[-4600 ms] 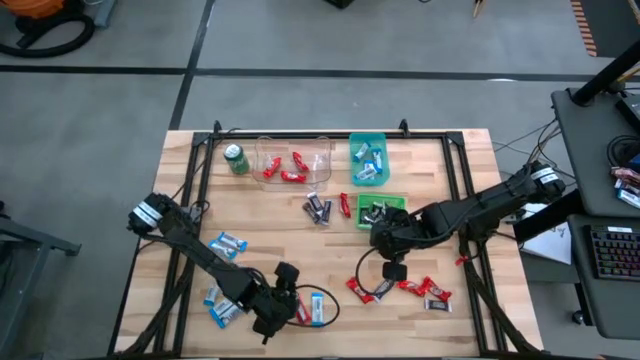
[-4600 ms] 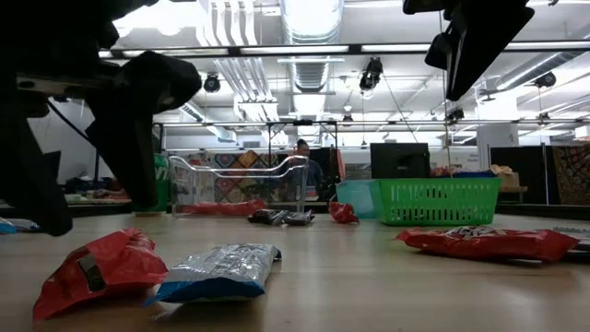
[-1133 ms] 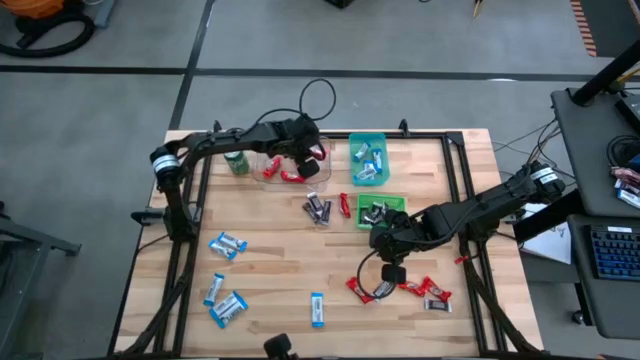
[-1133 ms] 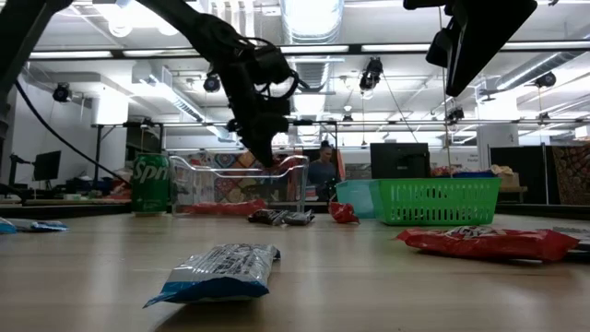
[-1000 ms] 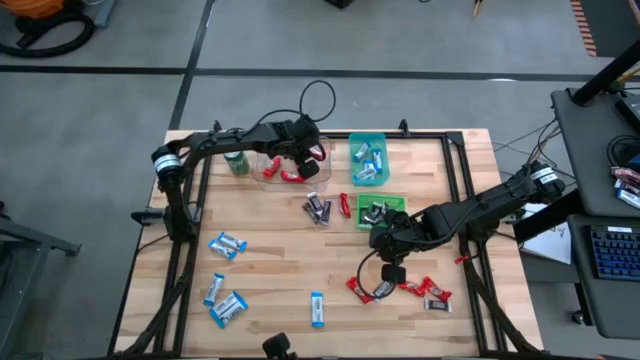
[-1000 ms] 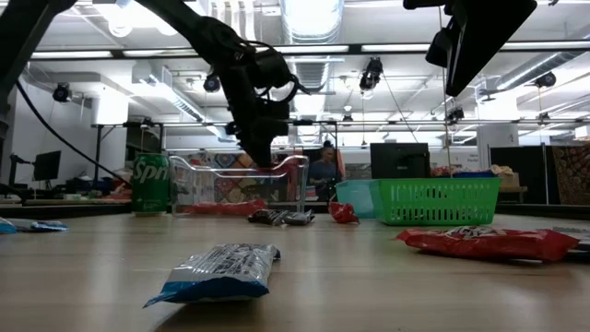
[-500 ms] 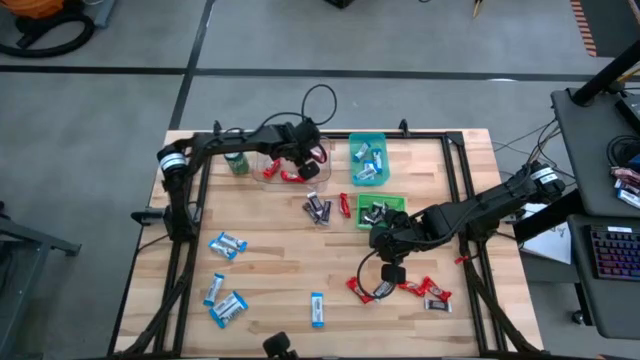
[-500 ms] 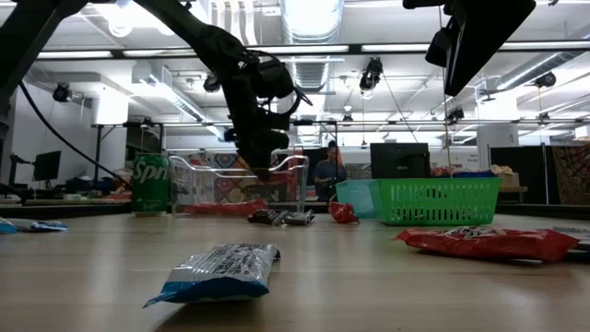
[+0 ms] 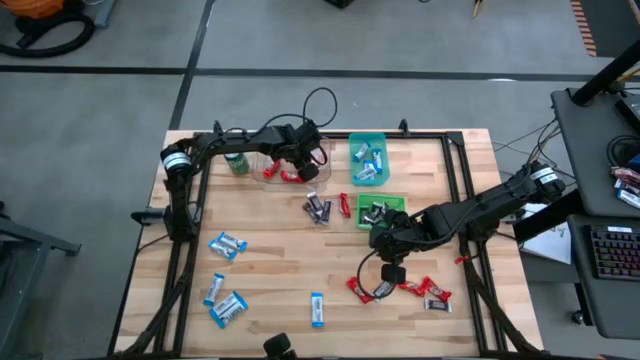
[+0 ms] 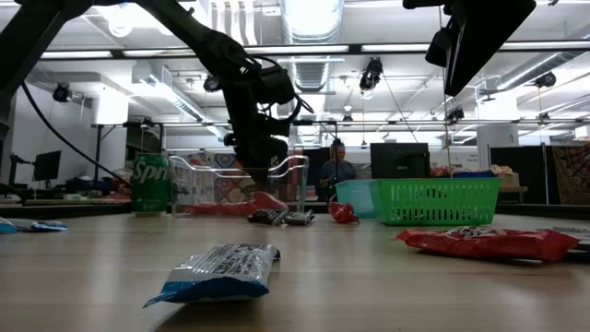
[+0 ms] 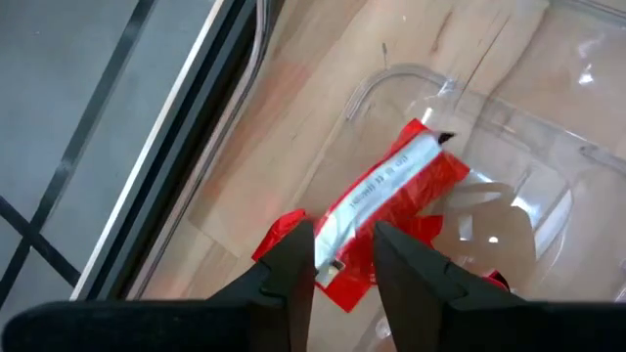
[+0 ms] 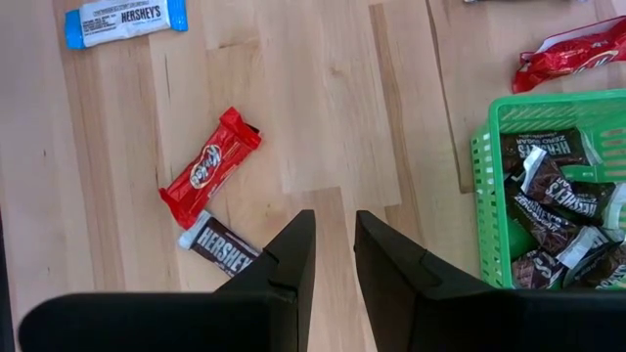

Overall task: Sort candy
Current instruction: Put the red chocolate bar into the transparent bin, then put the brown chocolate bar into the green bin

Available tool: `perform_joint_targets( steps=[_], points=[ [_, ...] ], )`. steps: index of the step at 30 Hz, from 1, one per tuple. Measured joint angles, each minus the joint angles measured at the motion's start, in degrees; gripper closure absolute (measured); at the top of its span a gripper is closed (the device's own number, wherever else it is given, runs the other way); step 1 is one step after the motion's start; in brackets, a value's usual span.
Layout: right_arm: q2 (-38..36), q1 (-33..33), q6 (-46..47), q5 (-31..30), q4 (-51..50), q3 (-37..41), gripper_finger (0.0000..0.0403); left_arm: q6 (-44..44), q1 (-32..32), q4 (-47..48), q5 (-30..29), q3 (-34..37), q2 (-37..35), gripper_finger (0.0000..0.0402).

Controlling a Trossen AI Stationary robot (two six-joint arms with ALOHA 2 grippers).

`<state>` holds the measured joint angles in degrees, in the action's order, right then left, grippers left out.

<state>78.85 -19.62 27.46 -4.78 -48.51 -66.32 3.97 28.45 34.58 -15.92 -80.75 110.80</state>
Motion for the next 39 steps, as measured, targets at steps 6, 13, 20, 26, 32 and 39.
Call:
perform_joint_targets(
  steps=[6, 13, 20, 26, 32, 39],
  points=[
    [0.0, 0.0, 0.1, 0.1, 0.0, 0.0, 0.0339, 0.8, -0.7, 3.6, 0.0, 0.0, -0.7, 0.0299],
    [0.0, 0.0, 6.1, 0.3, -1.2, 0.0, 0.0339, 0.8, -3.4, 7.6, 0.4, 0.0, -5.2, 0.0299],
    [0.0, -0.1, 17.0, 2.5, -3.9, 0.0, 0.0339, 0.0, -10.0, 6.2, 0.5, 0.4, -11.9, 0.0299],
    [0.0, -2.1, 17.1, 6.2, -4.5, 0.0, 0.0339, -0.3, -18.6, -0.8, 0.9, 4.7, -18.1, 0.0299],
    [0.0, -5.2, 10.3, 6.3, -4.6, 0.0, 0.0339, -2.8, -28.3, -11.2, 0.9, 13.3, -24.8, 0.0299],
    [2.2, -8.4, 4.2, 4.2, -5.1, 0.0, 0.0338, -10.3, -38.6, -19.5, -6.2, 21.8, -30.5, 0.0299]
  ],
)
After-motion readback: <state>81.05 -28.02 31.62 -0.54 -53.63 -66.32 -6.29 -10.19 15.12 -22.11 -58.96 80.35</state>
